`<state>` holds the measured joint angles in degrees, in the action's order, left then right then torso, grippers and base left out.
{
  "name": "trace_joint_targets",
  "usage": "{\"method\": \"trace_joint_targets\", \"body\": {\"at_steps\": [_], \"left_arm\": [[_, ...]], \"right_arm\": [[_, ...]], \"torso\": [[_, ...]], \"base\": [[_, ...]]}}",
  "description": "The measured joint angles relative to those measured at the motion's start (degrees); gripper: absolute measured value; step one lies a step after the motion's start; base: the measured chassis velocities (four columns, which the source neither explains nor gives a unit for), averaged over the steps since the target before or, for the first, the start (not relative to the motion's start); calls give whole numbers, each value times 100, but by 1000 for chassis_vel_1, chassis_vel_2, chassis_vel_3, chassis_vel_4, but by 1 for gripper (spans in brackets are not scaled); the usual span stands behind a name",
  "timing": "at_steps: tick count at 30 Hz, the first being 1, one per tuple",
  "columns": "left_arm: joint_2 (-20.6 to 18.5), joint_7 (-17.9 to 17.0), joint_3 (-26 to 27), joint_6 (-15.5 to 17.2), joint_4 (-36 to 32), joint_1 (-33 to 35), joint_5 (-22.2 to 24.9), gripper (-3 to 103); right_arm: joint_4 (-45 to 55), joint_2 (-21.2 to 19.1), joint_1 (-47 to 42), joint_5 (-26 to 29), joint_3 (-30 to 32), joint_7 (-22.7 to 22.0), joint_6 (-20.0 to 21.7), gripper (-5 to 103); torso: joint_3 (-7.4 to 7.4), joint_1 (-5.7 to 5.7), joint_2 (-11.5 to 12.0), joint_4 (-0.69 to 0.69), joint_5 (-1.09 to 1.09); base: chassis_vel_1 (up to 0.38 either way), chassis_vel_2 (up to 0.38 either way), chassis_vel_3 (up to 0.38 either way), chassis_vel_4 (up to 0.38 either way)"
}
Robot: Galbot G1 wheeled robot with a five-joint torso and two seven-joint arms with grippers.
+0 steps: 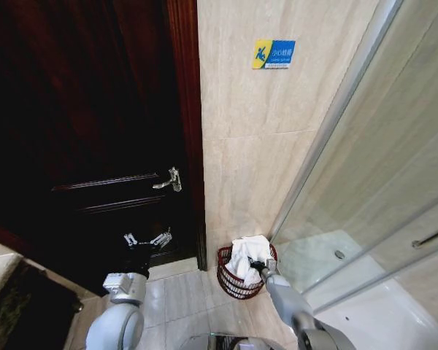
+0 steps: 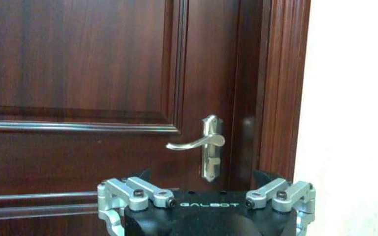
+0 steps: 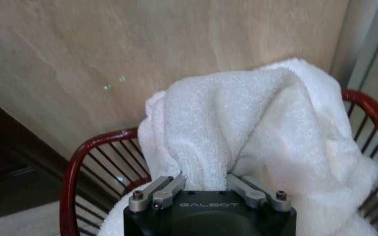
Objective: Discard the used towel into the hamper.
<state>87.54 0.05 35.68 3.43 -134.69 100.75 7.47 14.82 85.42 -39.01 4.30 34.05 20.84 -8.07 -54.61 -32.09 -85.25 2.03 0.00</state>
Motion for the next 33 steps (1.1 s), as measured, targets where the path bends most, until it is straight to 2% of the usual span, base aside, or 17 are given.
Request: {"method": "trace_joint_targets", "body": {"at_steps": [7, 10, 21, 25, 29, 32, 33], "left_arm": [[0, 0, 0, 0, 0, 0, 0, 100], [0, 0, 0, 0, 0, 0, 0, 100], [0, 0, 0, 0, 0, 0, 0, 100], [0, 0, 0, 0, 0, 0, 0, 100], [0, 0, 0, 0, 0, 0, 0, 100], [0, 0, 0, 0, 0, 0, 0, 100], [0, 0, 0, 0, 0, 0, 0, 100]], "right_arm": [[-256, -4, 144, 116, 41, -114, 456, 12], [-391, -22, 188, 350, 44, -153, 729, 12], [-594, -40, 281, 542, 62, -197, 1074, 12], [-392, 37, 222, 545, 61, -201, 1236, 12], [325, 55, -65, 557, 15, -199, 1400, 10], [507, -8, -88, 528, 0, -261, 1405, 26], [475, -27, -62, 513, 4, -280, 1386, 26]], "torso": [[0, 0, 0, 1, 0], [0, 0, 0, 1, 0], [0, 0, 0, -2, -1], [-1, 0, 0, 0, 0], [-1, 0, 0, -2, 0], [-1, 1, 0, 0, 2], [-1, 1, 0, 0, 1]], "base": [[0, 0, 0, 0], [0, 0, 0, 0], [0, 0, 0, 0], [0, 0, 0, 0], [0, 0, 0, 0], [0, 0, 0, 0], [0, 0, 0, 0]]}}
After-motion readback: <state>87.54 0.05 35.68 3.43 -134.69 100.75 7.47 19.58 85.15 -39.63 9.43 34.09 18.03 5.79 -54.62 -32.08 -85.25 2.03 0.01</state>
